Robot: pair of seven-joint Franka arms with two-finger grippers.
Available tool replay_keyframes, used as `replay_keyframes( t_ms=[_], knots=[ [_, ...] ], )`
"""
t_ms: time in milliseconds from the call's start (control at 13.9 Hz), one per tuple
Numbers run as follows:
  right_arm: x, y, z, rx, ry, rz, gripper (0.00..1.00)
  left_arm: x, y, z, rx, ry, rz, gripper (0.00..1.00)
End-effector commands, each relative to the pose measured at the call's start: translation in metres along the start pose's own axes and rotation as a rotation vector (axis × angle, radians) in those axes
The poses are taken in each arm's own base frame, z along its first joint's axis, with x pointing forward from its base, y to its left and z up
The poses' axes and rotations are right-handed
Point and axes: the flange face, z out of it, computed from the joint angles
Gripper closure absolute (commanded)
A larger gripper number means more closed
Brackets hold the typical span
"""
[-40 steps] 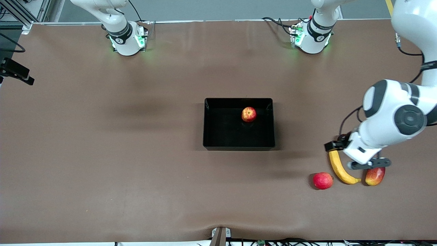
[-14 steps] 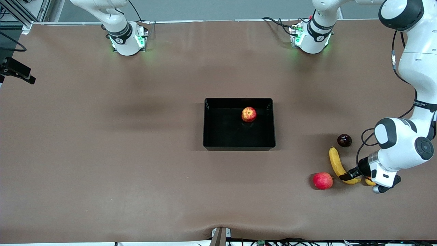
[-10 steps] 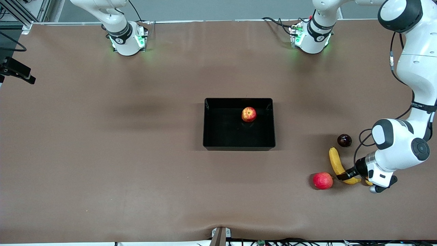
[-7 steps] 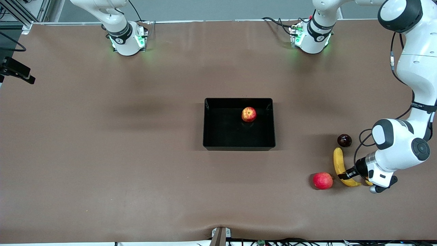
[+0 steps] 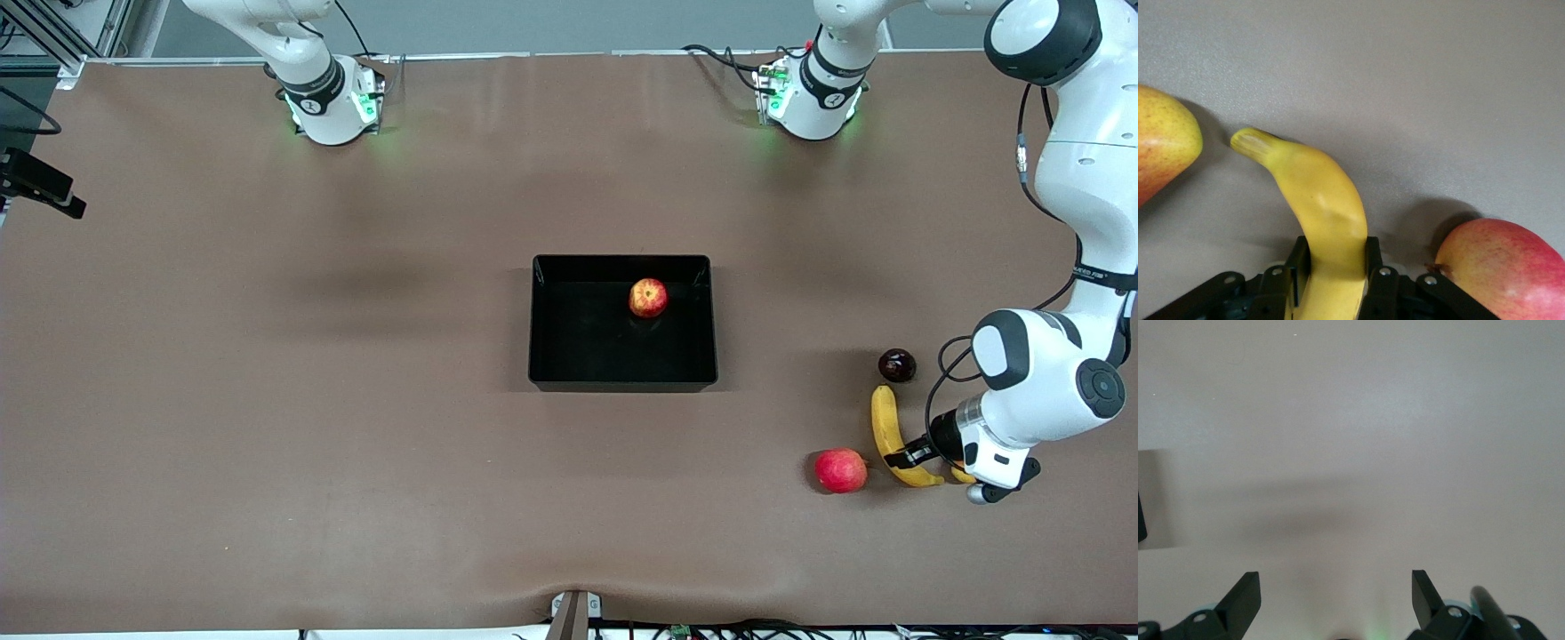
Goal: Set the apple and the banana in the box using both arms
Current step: 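Close the left gripper around the banana's middle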
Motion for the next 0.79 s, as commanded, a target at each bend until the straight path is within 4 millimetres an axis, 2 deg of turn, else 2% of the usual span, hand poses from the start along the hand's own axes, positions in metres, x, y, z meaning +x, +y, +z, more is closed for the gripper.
replay_keyframes(
  t_ms=[0, 216, 360, 576, 719],
  knots=[
    [-0.004, 0.003, -0.003, 0.005, -0.002, 0.005, 0.0, 0.004, 0.006, -0.006, -0.012, 0.009, -0.006, 1.0],
    [-0.004, 0.003, -0.003, 0.005, -0.002, 0.005, 0.0, 0.004, 0.014, -0.019, -0.007, 0.01, 0.004, 1.0],
    [-0.004, 0.003, -0.003, 0.005, -0.002, 0.005, 0.0, 0.014, 0.017, -0.039, 0.006, 0.008, 0.003, 1.0],
    [-0.004, 0.005, -0.003, 0.005, -0.002, 0.008, 0.0, 0.013, 0.042, -0.064, 0.037, -0.023, 0.032, 1.0],
    [-0.004, 0.004, -0.003, 0.006, -0.002, 0.008, 0.0, 0.002, 0.061, -0.072, 0.074, -0.056, 0.065, 1.0]
  ],
)
